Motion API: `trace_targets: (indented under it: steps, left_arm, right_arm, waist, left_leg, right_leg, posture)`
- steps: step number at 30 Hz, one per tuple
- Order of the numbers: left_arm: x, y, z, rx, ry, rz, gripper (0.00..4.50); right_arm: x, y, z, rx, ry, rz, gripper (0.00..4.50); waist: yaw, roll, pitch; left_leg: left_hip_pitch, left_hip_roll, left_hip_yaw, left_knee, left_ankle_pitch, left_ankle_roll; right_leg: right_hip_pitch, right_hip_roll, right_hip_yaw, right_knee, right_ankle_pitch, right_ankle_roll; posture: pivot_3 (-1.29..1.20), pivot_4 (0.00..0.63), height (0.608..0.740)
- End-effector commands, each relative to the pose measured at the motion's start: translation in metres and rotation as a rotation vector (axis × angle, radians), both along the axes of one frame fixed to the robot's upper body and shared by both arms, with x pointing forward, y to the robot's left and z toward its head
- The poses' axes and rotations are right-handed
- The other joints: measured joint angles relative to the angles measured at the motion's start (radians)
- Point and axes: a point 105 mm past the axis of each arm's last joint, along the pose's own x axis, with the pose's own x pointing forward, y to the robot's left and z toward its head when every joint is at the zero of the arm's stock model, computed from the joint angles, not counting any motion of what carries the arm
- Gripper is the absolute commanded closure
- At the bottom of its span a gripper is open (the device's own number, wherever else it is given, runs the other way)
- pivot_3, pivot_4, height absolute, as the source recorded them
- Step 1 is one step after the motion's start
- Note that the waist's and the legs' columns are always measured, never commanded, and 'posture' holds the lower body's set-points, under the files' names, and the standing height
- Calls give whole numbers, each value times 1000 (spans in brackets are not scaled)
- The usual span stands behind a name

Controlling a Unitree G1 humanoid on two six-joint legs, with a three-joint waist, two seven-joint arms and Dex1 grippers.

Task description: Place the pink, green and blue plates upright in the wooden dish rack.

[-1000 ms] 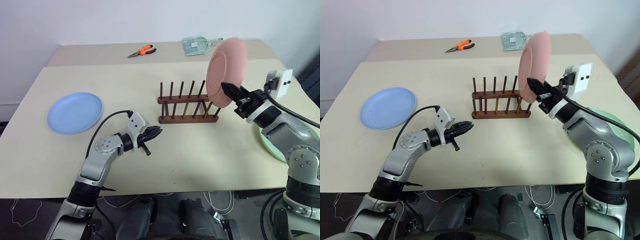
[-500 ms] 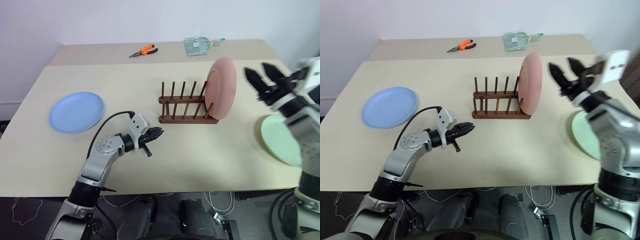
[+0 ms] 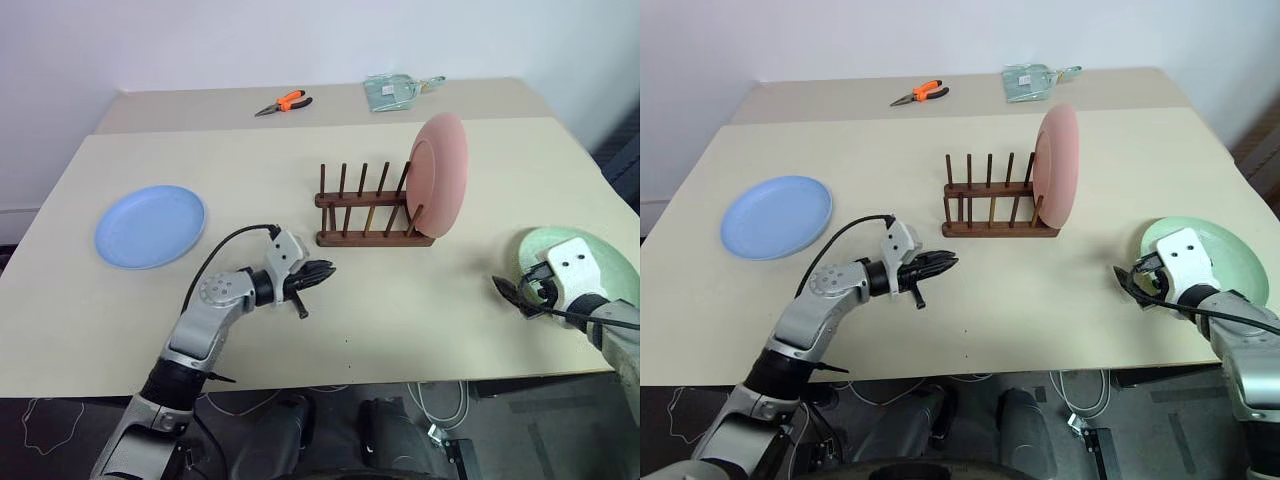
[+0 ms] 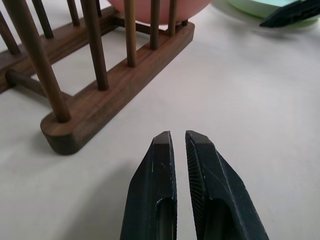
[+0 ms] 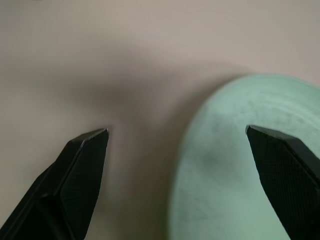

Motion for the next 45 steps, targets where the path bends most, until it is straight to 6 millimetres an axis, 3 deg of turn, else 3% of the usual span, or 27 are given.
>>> trace_targets:
  steps: [1,8,11,14,19,23,27,30,32,34,38,45]
  left_arm:
    - [-1,-5,6,4,-39,-30,4109]
    - [-2,-4,5,11,-42,-30,4109]
    - [-2,-3,4,13,-42,-25,4109]
    - [-2,1,3,15,-44,-12,4109]
    - [1,10,2,25,-51,20,4109]
    - [10,26,4,25,-70,92,4109]
    - [19,49,6,26,-96,183,4109]
    - [23,63,9,15,-104,231,4109]
    - [23,72,9,24,-108,253,4109]
    - [22,75,9,29,-112,260,4109]
    - [21,74,10,24,-120,262,4109]
    - [15,67,9,10,-113,256,4109]
  right_arm:
    - [4,-17,-4,-74,-16,-87,896]
    - [9,-18,-2,-37,-44,-117,4455]
    - [15,-15,9,-54,-87,-97,4484]
    - [26,-4,43,-59,-228,-46,4484]
    - [41,21,140,44,-610,25,4484]
    - [27,72,238,419,-927,271,4484]
    - [-1,125,275,772,-926,606,4484]
    - [-16,163,282,963,-839,793,4484]
    - [-16,193,273,1166,-736,864,4484]
    - [-7,211,258,1321,-632,820,4484]
    - [10,224,233,1378,-534,698,4484]
    - [28,224,214,1407,-477,604,4484]
  waist:
    - [0,0,0]
    - [1,-1,0]
    - [-2,-1,0]
    - [-3,0,0]
    - [-6,2,2]
    - [-7,2,2]
    - [3,-1,1]
    - [-1,-1,1]
    - [-2,-2,1]
    - [-9,-1,1]
    - [-5,-1,1]
    - [-6,-1,1]
  left_leg:
    - [0,0,0,0,0,0]
    - [0,0,0,1,0,0]
    - [1,0,0,1,0,0]
    - [1,0,0,0,0,0]
    - [1,0,0,0,0,0]
    - [0,0,0,-2,0,0]
    - [0,1,-1,-3,0,0]
    - [0,1,-1,-6,0,0]
    - [0,1,-1,-6,0,0]
    - [0,1,-1,-8,0,0]
    - [0,1,-1,-8,1,0]
    - [1,1,-1,-8,1,-1]
  right_leg:
    - [0,0,0,0,0,0]
    - [1,0,0,0,0,0]
    - [1,0,0,0,0,1]
    - [1,0,0,1,0,1]
    - [0,0,0,1,2,3]
    - [-1,0,0,1,2,3]
    - [-1,0,-1,0,2,3]
    - [-1,0,-1,-3,2,2]
    - [-1,0,0,-5,2,2]
    - [-2,0,0,-4,3,2]
    - [-4,0,0,-1,3,2]
    - [-4,1,0,1,3,1]
  posture:
    - [0,150,729]
    - [0,150,729]
    - [0,150,729]
    - [0,150,729]
    - [0,150,729]
    - [0,150,729]
    - [0,150,729]
    - [0,150,729]
    - [0,150,729]
    - [0,150,729]
    - [0,150,729]
    - [0,150,729]
